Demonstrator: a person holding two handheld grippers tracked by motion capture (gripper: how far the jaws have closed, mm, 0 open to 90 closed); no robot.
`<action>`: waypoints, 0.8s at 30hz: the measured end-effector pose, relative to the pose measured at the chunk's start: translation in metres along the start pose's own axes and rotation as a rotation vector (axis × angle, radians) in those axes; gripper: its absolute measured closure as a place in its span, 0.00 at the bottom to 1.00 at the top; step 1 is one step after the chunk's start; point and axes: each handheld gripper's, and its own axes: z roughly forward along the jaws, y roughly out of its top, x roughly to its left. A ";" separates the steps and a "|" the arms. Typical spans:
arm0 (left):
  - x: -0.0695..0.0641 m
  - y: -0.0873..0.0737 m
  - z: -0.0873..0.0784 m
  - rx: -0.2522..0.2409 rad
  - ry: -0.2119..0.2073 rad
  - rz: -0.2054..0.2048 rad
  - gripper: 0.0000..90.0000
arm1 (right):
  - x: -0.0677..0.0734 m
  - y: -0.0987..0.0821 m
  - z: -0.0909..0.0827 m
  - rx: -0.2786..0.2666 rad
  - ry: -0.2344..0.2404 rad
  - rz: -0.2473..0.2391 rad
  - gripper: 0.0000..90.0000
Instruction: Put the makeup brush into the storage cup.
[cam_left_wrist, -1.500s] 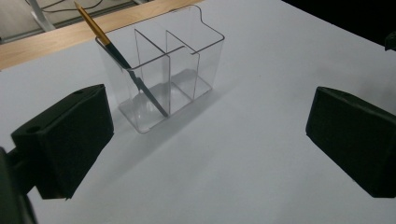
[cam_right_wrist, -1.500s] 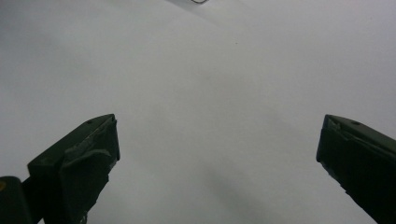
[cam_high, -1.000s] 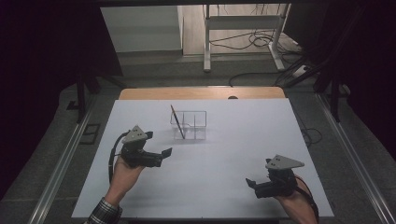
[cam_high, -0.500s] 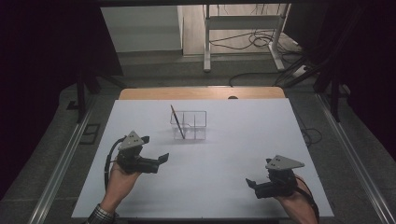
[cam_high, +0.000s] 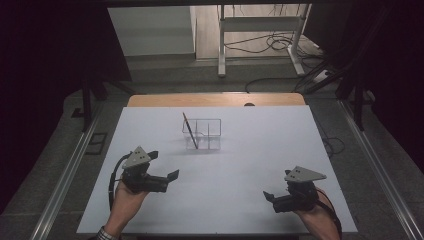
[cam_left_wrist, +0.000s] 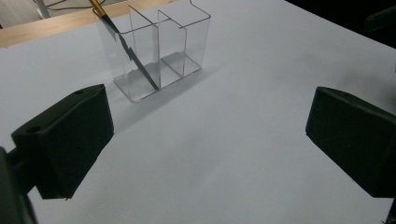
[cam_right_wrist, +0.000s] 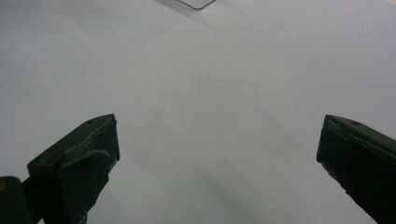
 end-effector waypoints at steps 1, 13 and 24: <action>-0.001 -0.001 -0.001 -0.001 0.001 -0.002 0.01 | 0.000 0.000 0.000 0.001 0.000 0.001 0.00; -0.003 -0.017 -0.012 0.003 0.023 -0.012 0.01 | 0.001 0.000 0.001 0.003 0.001 0.001 0.00; -0.008 -0.027 -0.020 0.008 0.038 -0.008 0.01 | 0.000 0.000 0.000 0.007 0.001 0.002 0.00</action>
